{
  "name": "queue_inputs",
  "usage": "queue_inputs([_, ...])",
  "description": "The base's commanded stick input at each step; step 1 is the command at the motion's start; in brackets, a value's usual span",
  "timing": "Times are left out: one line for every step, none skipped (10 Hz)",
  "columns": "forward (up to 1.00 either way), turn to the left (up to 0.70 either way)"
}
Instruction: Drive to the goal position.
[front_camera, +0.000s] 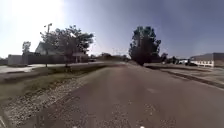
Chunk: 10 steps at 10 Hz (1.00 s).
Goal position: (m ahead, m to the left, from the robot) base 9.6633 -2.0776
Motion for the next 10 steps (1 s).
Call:
queue_inputs([0.70, 0.00])
queue_inputs([0.70, 0.00])
queue_inputs([0.70, 0.00])
queue_inputs([0.70, 0.00])
queue_inputs([0.70, 0.00])
queue_inputs([0.70, 0.00])
queue_inputs([0.70, 0.00])
queue_inputs([0.70, 0.00])
queue_inputs([0.70, -0.18])
queue_inputs([0.70, -0.35])
